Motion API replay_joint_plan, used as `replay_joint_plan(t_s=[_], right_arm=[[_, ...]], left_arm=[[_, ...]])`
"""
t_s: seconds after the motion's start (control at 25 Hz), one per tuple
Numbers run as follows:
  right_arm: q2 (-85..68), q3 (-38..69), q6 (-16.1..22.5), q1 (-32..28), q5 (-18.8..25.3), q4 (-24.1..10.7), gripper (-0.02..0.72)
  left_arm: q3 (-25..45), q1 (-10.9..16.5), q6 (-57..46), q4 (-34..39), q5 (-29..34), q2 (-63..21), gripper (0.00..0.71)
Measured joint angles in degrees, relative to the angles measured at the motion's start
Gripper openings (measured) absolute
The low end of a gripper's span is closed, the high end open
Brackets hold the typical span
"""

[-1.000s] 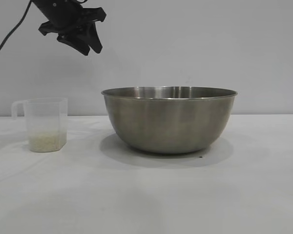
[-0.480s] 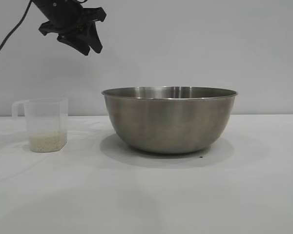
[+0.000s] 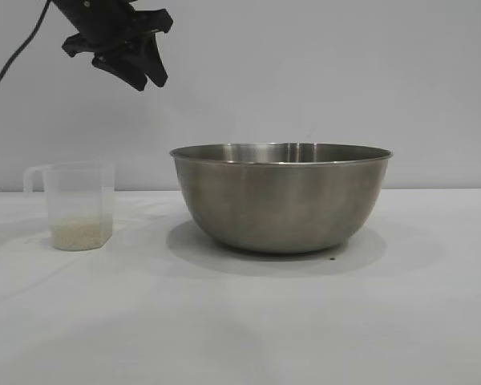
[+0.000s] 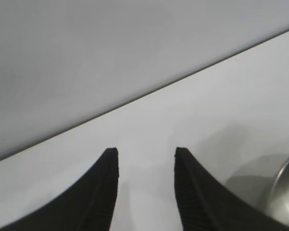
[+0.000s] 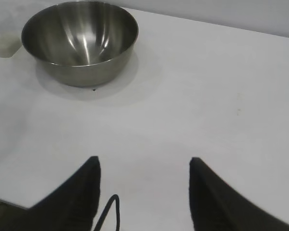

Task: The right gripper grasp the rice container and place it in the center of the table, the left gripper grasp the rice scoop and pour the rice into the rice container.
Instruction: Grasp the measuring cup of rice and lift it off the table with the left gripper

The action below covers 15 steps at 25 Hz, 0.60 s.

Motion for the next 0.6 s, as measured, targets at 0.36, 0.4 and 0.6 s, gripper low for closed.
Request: replay_joint_plan(t_s=[0.36,0.4,0.6], right_arm=[[0.00,0.00,0.10,0.00,0.00,0.00,0.343],[0.00,0.00,0.10,0.00,0.00,0.00,0.343],[0.00,0.00,0.46,0.00,0.00,-0.36,0.343]], left_arm=[[27.71,0.00,9.78,-8.85,-19.91,-15.24,0.230],[29.35,0.00,9.78,-8.85,-20.62,-15.93,0.230],[37.09,0.00,7.10,-8.02,-23.98,-20.90,0.230]])
